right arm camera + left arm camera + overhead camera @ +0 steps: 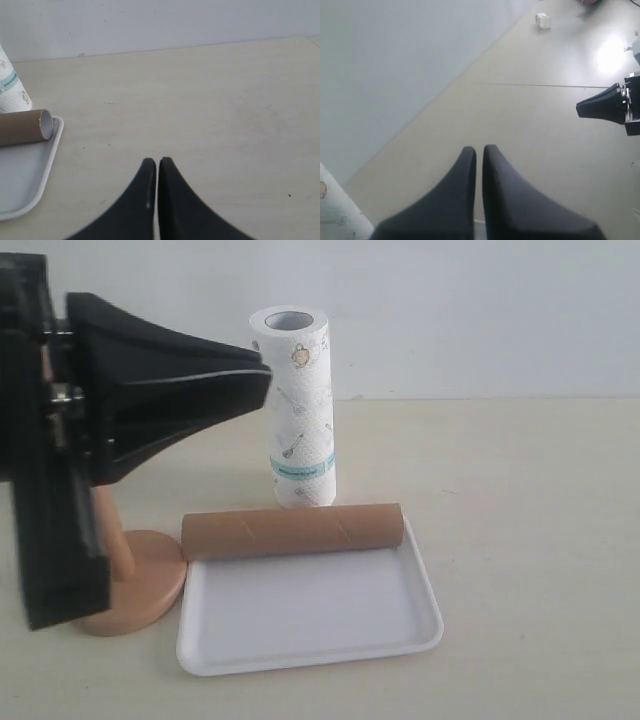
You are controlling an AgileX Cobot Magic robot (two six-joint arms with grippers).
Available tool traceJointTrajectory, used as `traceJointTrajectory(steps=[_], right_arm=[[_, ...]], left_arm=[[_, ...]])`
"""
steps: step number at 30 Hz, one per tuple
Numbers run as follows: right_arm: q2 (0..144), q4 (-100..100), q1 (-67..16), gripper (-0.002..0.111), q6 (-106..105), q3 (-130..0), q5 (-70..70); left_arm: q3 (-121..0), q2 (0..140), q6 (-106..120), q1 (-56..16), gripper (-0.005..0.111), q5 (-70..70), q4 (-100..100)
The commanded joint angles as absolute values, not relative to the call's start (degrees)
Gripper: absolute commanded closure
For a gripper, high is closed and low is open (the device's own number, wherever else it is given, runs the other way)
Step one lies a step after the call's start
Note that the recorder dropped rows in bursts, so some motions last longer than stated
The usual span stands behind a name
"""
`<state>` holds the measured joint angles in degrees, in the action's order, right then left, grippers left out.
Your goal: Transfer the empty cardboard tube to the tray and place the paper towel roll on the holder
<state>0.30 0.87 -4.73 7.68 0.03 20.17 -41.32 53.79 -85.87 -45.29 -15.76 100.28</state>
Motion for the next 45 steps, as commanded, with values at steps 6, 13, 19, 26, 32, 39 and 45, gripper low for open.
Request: traceJointTrajectory(steps=[6, 13, 19, 26, 32, 39, 45], right_arm=[[0.0, 0.76, -4.54, 0.107, 7.56, 0.0, 19.39], [0.0, 0.76, -4.54, 0.107, 7.56, 0.0, 19.39], [0.0, 0.76, -4.54, 0.107, 7.56, 0.0, 19.39], [0.0, 0.76, -4.54, 0.107, 7.56, 0.0, 19.53], [0.0, 0.76, -4.54, 0.107, 7.56, 0.0, 19.53], [0.0, 0.76, -4.54, 0.107, 7.56, 0.0, 19.53], [0.0, 0.76, -4.54, 0.107, 7.67, 0.0, 19.53]], left_arm=[[-38.66, 44.49, -88.08, -45.4, 0.103, -15.04, 99.95], [-38.66, 42.7, -88.08, -45.4, 0.103, -15.04, 99.95], [-38.66, 42.7, -88.08, -45.4, 0.103, -15.04, 99.95], [-38.63, 40.95, -88.08, -45.15, 0.103, -14.98, 99.95], [-38.63, 35.84, -99.58, -41.58, 0.103, -14.01, 88.07], [-36.7, 30.43, -114.88, -27.56, 0.103, -3.41, 38.06], [-22.75, 23.0, -120.4, -17.4, 0.103, -3.41, 19.13]])
